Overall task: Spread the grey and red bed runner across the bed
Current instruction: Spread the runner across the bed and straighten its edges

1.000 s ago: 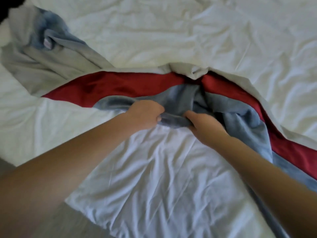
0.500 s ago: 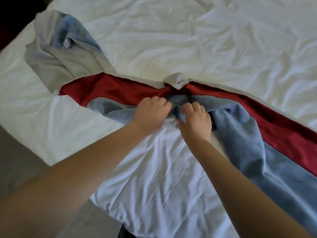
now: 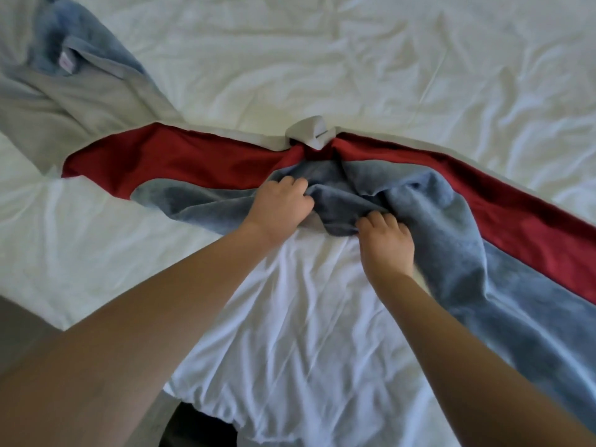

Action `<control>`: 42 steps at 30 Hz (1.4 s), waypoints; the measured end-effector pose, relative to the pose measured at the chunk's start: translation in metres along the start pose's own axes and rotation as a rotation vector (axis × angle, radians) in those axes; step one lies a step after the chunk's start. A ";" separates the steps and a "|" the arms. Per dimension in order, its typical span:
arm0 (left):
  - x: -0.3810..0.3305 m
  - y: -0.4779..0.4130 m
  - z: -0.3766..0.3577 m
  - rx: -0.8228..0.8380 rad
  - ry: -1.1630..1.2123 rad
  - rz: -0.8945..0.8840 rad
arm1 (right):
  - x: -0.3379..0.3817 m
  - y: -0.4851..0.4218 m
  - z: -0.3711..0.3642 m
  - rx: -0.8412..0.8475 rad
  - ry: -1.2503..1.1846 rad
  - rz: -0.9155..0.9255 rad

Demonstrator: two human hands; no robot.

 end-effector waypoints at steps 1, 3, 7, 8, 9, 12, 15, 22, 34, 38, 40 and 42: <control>0.004 0.003 -0.002 -0.002 -0.003 -0.035 | 0.004 0.001 -0.001 -0.020 -0.005 -0.013; 0.014 0.009 -0.006 -0.047 0.016 -0.103 | 0.012 0.001 -0.002 -0.067 -0.022 -0.043; 0.040 0.020 -0.015 -0.191 0.044 -0.226 | 0.037 0.010 -0.010 -0.161 -0.134 -0.107; 0.048 0.024 -0.016 -0.204 0.030 -0.246 | 0.049 0.015 -0.013 -0.197 -0.158 -0.116; 0.060 0.028 -0.020 -0.194 0.009 -0.268 | 0.066 0.021 -0.017 -0.225 -0.175 -0.130; 0.102 0.041 -0.034 -0.181 -0.015 -0.328 | 0.129 0.034 -0.026 -0.215 -0.242 -0.179; 0.143 0.047 -0.040 -0.172 -0.007 -0.319 | 0.193 0.037 -0.019 -0.186 -0.342 -0.219; 0.202 0.051 -0.057 -0.030 0.046 -0.047 | 0.277 0.009 0.021 -0.198 -0.515 -0.219; 0.007 0.124 -0.050 -0.239 0.284 -0.526 | 0.120 0.125 -0.038 0.041 -0.237 -0.365; -0.017 0.108 -0.057 -0.190 0.119 -0.426 | 0.127 0.129 -0.049 0.067 -0.231 -0.370; -0.018 0.110 -0.058 -0.182 0.073 -0.360 | 0.144 0.126 -0.049 0.046 -0.259 -0.421; -0.012 0.111 -0.058 -0.202 0.060 -0.298 | 0.161 0.127 -0.047 0.043 -0.318 -0.500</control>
Point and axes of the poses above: each hand's wrist, its own y-axis away from the middle knuckle, its own z-axis out of the back of the hand, x = y × z, the point moved 2 cm from there along -y, towards the middle knuckle, and after that the axes turned 6 degrees about x, right-handed, at the moved point
